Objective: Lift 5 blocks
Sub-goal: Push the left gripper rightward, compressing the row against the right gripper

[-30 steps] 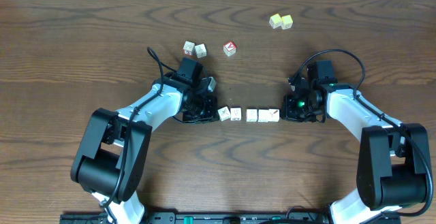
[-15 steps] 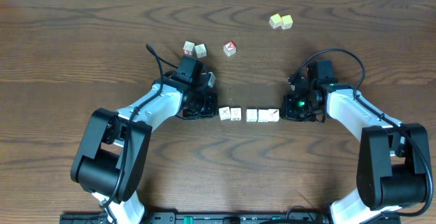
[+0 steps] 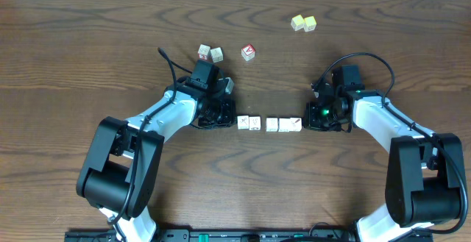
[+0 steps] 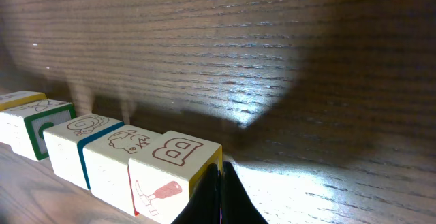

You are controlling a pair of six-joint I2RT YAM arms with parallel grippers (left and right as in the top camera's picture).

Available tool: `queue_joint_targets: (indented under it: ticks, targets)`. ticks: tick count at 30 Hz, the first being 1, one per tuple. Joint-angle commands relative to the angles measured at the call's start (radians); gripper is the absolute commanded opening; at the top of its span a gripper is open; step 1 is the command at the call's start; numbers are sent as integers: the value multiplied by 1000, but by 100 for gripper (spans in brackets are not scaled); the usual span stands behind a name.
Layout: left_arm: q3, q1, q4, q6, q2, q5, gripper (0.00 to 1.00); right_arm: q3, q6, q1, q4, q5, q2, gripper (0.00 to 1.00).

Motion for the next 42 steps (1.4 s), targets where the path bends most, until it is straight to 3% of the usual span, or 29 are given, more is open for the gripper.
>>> queue_joint_targets:
  ticks: [1, 42]
  targets:
    - [-2, 1, 3, -5, 10, 18, 7, 9, 5, 10, 3, -16, 2, 1]
    - [-2, -23, -28, 14, 10, 103, 7, 9, 13, 47, 27, -16, 2, 1]
